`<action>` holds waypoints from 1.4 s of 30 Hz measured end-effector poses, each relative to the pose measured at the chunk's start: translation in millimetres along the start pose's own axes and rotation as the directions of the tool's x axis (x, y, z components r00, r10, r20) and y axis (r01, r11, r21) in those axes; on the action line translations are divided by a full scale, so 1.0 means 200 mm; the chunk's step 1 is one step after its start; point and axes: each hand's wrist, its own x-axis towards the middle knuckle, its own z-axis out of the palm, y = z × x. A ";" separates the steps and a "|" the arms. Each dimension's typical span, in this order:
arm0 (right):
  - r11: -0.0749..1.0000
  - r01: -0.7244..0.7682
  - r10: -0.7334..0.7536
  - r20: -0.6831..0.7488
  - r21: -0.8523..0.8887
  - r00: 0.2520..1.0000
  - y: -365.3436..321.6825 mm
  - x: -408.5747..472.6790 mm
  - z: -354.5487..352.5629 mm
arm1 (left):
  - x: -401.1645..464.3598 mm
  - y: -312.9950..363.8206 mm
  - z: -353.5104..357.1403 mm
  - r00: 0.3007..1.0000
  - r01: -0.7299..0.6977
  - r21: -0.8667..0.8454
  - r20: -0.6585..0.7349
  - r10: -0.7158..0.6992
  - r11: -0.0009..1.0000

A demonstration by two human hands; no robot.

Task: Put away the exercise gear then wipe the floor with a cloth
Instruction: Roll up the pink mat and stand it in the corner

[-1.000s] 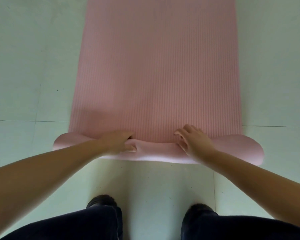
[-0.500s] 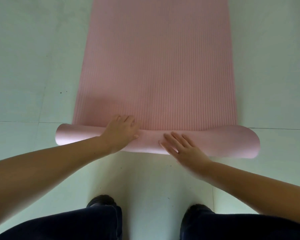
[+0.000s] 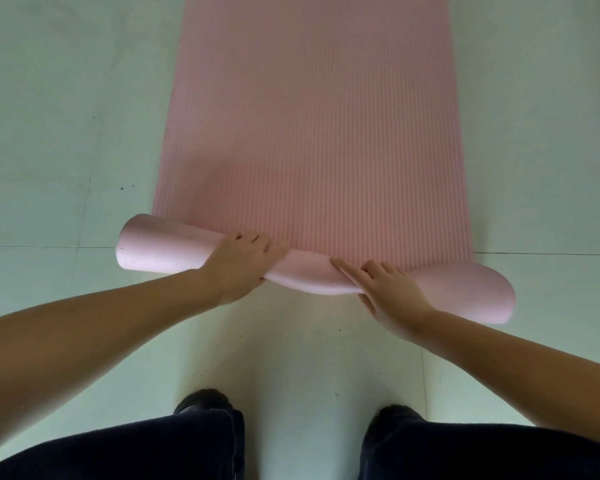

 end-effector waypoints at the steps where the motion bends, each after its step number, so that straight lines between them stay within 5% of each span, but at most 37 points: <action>1: 1.000 0.002 -0.003 0.038 0.021 0.999 0.01 0.01 -0.02 | 0.01 0.00 -0.02 1.000 -0.011 -0.032 0.017 0.011 0.999; 9: 0.962 -0.105 -0.017 0.436 0.253 0.900 0.02 0.15 -0.13 | 0.05 -0.06 -0.08 0.877 0.180 -0.378 0.480 0.026 0.908; 17: 0.898 -0.212 -0.075 0.610 0.385 0.789 0.10 0.31 -0.15 | 0.18 -0.13 -0.04 0.776 0.259 -0.399 0.628 0.057 0.880; 21: 0.980 -0.120 0.025 0.501 0.158 0.865 0.13 0.32 -0.10 | 0.18 -0.17 0.03 0.798 0.341 -0.346 0.598 -0.074 0.874; 24: 0.995 0.054 -0.040 0.152 -0.089 0.988 0.10 0.24 -0.03 | 0.18 -0.17 0.08 0.825 0.331 -0.315 0.554 -0.111 0.889; 27: 0.980 0.140 -0.164 -0.171 -0.145 0.972 0.02 0.08 0.06 | 0.18 -0.17 0.10 0.850 0.292 -0.296 0.516 -0.105 0.910; 31: 0.947 0.196 -0.185 0.067 -0.253 0.981 -0.07 -0.08 0.14 | 0.13 -0.12 0.12 0.880 0.257 -0.167 0.448 -0.159 0.952; 34: 0.912 0.220 -0.156 0.203 -0.345 0.967 -0.01 -0.04 0.12 | 0.07 -0.09 0.13 0.959 0.184 -0.066 0.231 -0.164 0.981; 37: 0.926 0.203 -0.134 0.225 -0.318 0.965 0.02 0.05 0.07 | 0.01 -0.08 0.14 0.999 0.028 -0.020 0.015 -0.028 0.999; 40: 0.951 0.190 -0.144 0.198 -0.242 0.970 0.02 0.08 0.03 | -0.09 -0.03 0.16 0.996 -0.073 0.100 0.049 0.069 0.992; 42: 0.965 0.176 -0.148 0.152 -0.193 0.977 0.00 0.10 -0.01 | -0.13 0.00 0.14 0.992 -0.025 0.111 0.129 0.011 0.994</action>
